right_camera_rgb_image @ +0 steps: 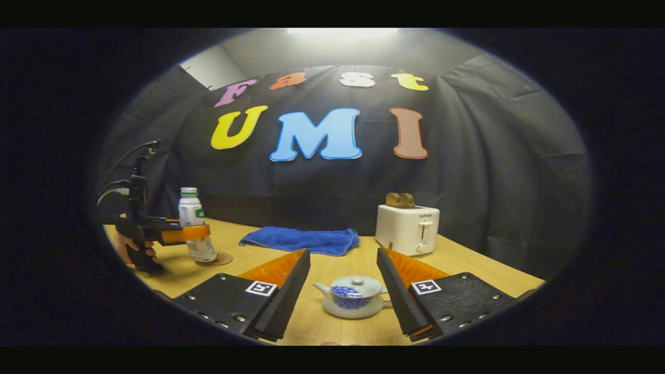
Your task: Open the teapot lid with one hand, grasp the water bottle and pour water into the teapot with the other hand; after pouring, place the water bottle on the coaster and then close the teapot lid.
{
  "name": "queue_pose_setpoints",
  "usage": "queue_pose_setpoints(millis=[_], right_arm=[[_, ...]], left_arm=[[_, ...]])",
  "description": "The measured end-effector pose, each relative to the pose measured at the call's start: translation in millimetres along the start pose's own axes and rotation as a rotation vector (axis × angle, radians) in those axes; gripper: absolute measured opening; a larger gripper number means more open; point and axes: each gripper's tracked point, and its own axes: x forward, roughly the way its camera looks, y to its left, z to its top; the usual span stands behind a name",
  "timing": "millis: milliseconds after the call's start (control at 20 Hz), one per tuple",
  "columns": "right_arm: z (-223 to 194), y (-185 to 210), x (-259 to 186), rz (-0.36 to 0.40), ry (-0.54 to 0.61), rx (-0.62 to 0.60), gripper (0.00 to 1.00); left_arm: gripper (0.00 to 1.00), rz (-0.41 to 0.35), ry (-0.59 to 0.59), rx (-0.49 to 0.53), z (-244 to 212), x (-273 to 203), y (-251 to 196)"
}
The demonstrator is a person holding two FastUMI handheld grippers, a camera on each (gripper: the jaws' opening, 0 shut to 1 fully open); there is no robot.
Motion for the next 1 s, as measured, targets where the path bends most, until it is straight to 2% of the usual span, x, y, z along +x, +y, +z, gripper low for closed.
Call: queue_pose_setpoints(millis=[100, 200, 350, 400, 450, 700, 750, 950, 1000], right_arm=[[-1.0, 12.1, -0.3, 0.027, -0.007, -0.063, 0.79], [-0.3, 17.9, -2.0, 0.046, -0.008, -0.101, 0.84], [4.6, 25.4, -4.6, 0.075, -0.024, -0.094, 0.83], [5.5, 24.6, -4.6, 0.072, -0.027, -0.095, 0.84], [5.2, 21.0, -4.9, 0.064, -0.028, -0.096, 0.84], [2.7, 21.5, -3.7, 0.061, -0.017, -0.083, 0.84], [0.9, 22.8, -3.5, 0.064, -0.011, -0.084, 0.84], [-1.1, 26.1, -4.4, 0.080, -0.005, -0.093, 0.84], [-1.0, 27.0, -4.5, 0.082, -0.004, -0.096, 0.84]], left_arm=[[0.75, 0.022, 0.005, 0.036, -0.6, 10.7, 3.5], [0.80, -0.003, 0.011, 0.020, -5.5, 17.2, -3.8], [0.79, 0.033, -0.005, 0.068, -6.2, 27.0, 4.1], [0.70, 0.051, 0.001, 0.081, -6.1, 29.6, 10.8], [0.78, 0.050, 0.002, 0.066, -6.5, 29.0, 11.2], [0.75, 0.036, -0.005, 0.015, -8.2, 29.9, 11.7], [0.76, 0.031, -0.005, 0.014, -7.6, 29.7, 11.1], [1.00, 0.039, -0.029, 0.021, 0.6, 26.4, 5.8], [1.00, 0.049, -0.042, 0.031, 3.7, 23.2, 6.5]])
